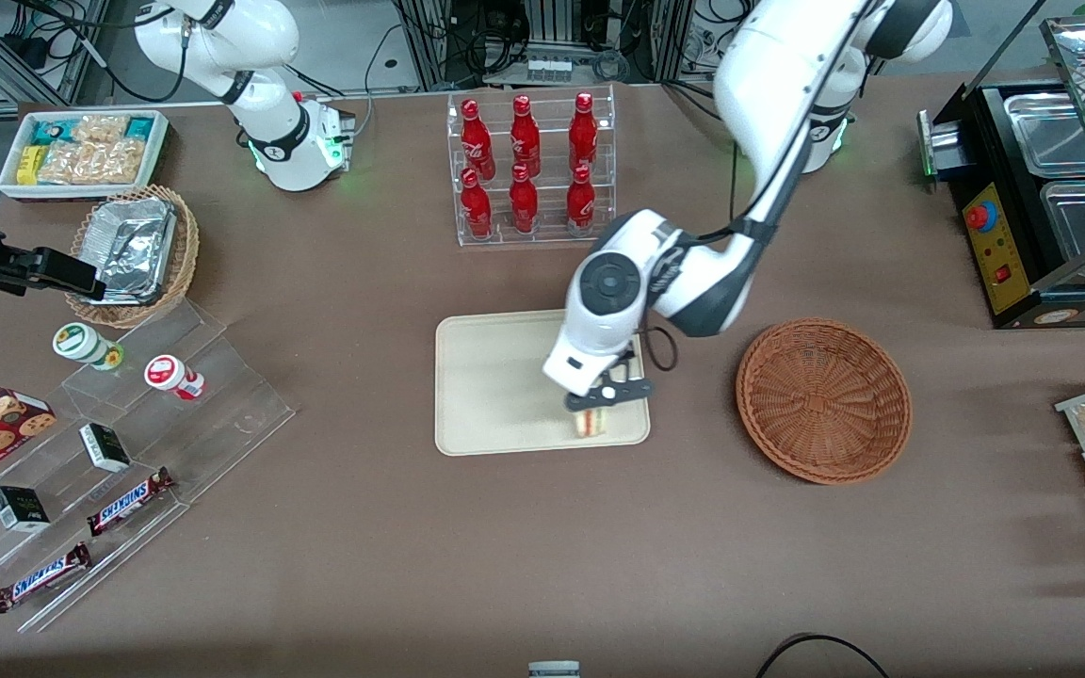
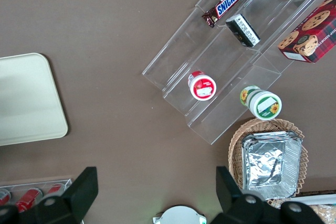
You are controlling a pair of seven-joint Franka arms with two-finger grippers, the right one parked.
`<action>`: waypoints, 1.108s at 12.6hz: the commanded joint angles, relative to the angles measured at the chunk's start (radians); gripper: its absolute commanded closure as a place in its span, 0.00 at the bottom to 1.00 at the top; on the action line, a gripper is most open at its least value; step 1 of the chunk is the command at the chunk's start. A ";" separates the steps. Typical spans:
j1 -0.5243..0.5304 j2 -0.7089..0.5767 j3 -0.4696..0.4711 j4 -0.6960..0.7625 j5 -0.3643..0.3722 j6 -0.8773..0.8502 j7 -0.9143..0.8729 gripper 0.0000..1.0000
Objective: Place sandwich from basket to tray
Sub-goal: 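Lift the sandwich and carry it over the cream tray, then lower the sandwich onto the tray and open the left gripper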
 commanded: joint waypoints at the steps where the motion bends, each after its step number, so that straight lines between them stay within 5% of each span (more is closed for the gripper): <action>1: -0.066 0.087 0.016 0.125 -0.006 -0.013 -0.065 1.00; 14: -0.111 0.206 0.019 0.297 0.007 -0.181 -0.102 1.00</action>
